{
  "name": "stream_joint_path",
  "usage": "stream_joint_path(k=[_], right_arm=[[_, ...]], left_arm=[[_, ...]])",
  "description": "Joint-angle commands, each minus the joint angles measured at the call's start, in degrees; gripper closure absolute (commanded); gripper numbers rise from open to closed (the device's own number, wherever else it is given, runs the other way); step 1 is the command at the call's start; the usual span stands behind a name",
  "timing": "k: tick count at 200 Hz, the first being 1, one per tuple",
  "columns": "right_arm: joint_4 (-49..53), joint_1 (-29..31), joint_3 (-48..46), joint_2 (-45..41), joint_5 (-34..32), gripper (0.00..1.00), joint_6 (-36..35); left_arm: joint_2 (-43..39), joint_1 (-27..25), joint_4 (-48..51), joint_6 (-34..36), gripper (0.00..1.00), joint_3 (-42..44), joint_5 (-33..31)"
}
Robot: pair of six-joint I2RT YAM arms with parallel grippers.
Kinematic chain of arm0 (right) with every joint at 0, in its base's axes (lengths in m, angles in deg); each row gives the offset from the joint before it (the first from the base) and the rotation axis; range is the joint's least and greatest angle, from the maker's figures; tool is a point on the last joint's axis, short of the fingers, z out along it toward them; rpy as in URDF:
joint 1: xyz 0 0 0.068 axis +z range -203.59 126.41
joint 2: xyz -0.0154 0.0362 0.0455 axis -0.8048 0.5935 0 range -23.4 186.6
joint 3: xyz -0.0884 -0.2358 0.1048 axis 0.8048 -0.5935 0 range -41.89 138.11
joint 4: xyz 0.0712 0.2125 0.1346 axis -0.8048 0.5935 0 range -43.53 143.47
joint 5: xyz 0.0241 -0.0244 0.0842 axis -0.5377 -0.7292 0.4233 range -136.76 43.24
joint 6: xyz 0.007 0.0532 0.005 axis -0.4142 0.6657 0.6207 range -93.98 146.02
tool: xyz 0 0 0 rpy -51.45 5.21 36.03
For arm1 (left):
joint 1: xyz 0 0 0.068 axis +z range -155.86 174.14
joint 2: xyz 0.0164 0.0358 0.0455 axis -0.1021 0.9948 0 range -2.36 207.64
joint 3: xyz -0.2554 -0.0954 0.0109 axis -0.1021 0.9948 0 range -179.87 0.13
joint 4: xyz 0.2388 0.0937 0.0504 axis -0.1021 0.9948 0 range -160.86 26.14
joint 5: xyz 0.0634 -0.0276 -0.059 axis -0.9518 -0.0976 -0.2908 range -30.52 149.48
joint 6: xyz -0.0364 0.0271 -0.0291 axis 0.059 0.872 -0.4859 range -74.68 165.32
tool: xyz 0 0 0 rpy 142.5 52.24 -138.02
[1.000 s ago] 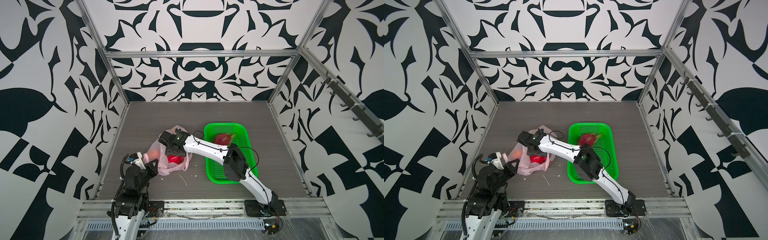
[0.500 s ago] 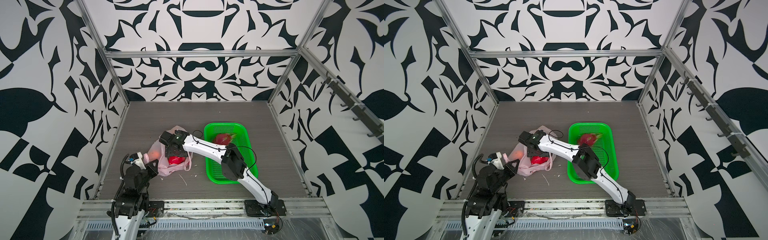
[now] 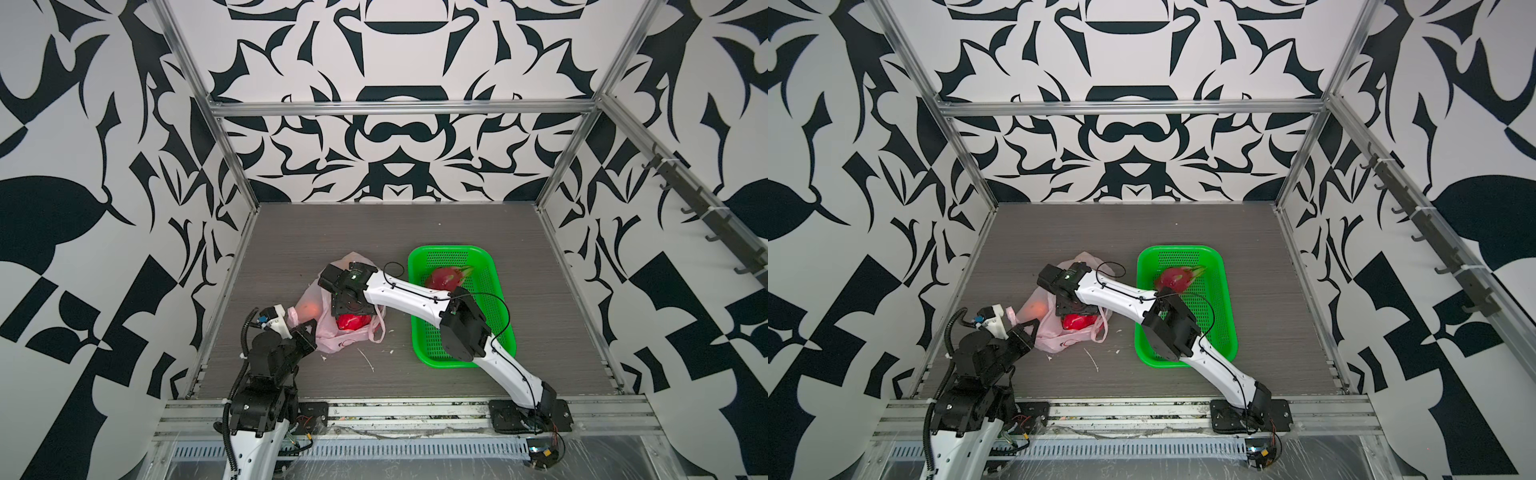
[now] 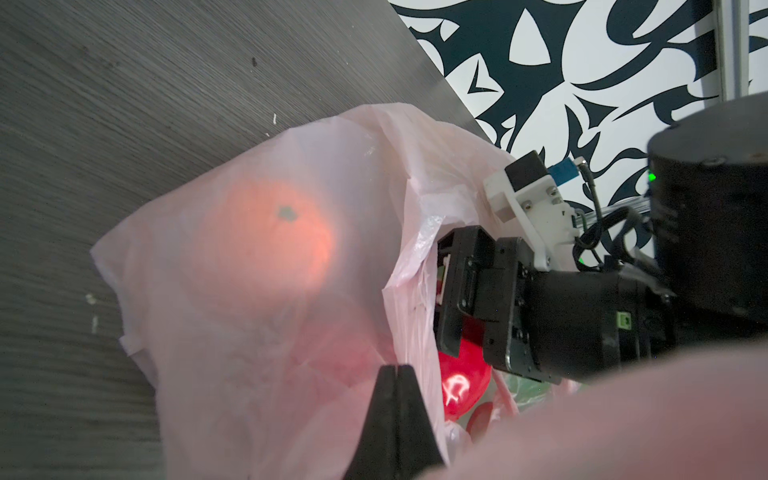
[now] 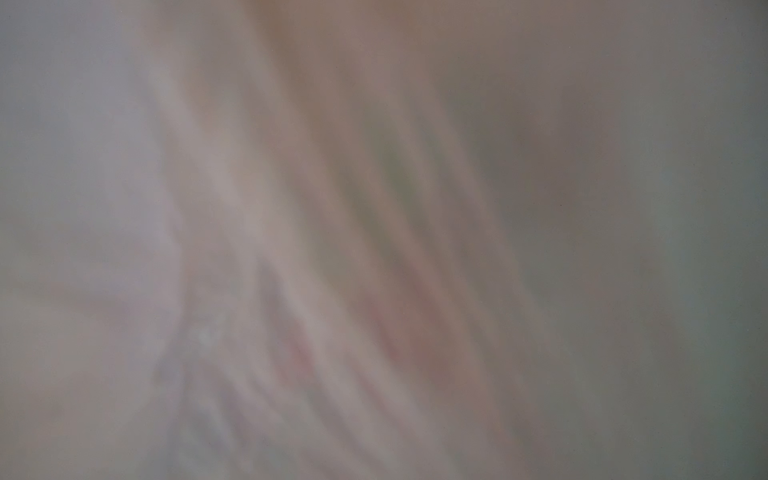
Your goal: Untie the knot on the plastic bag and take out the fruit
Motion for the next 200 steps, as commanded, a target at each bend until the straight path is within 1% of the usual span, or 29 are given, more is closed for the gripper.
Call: stream_joint_path(k=[1,41,45,60,94,98,115,139,200], right_arm=[[-0.40,0.15,-2.53,0.33,0.71,0.29,0.27],[-1.37,0.12,-3.41,0.26,-0.09,0.44,0.20],[-1.37,0.13,-3.39,-1.10,-0.16,0.45,0.19],[-1.46,0.16,-3.39,-1.50,-0.69,0.51,0.02],[-1.64,0.23,-3.22,-2.25,-1.33,0.66,-0.76],[-1.68,0.17,-3.21,-2.38,-3.20,0.68,-0.88],[-1.89,0.24,-3.13,-2.87,-3.78,0.73,-1.22],[-2.25,0.44,-3.13,-3.61,-4.52,0.78,-1.57],[-3.04,0.71,-2.43,-5.23,-5.62,0.85,-1.95]], left_arm=[[0.33,-0.14,0.99,0.81,1.00,-1.19,-0.05],[0.84,-0.14,0.26,0.98,1.00,-1.11,-0.09],[0.93,-0.14,0.17,0.98,1.00,-1.10,-0.12],[1.27,-0.14,-0.05,1.07,1.00,-1.19,-0.12],[1.64,-0.13,-0.62,1.07,1.00,-1.19,-0.12],[1.67,-0.14,-0.66,1.07,1.00,-1.19,-0.14],[1.98,-0.14,-0.89,1.08,1.00,-1.36,-0.20],[2.35,-0.13,-1.26,1.07,1.00,-1.46,-0.14],[2.57,-0.13,-1.59,0.98,1.00,-1.28,0.03]])
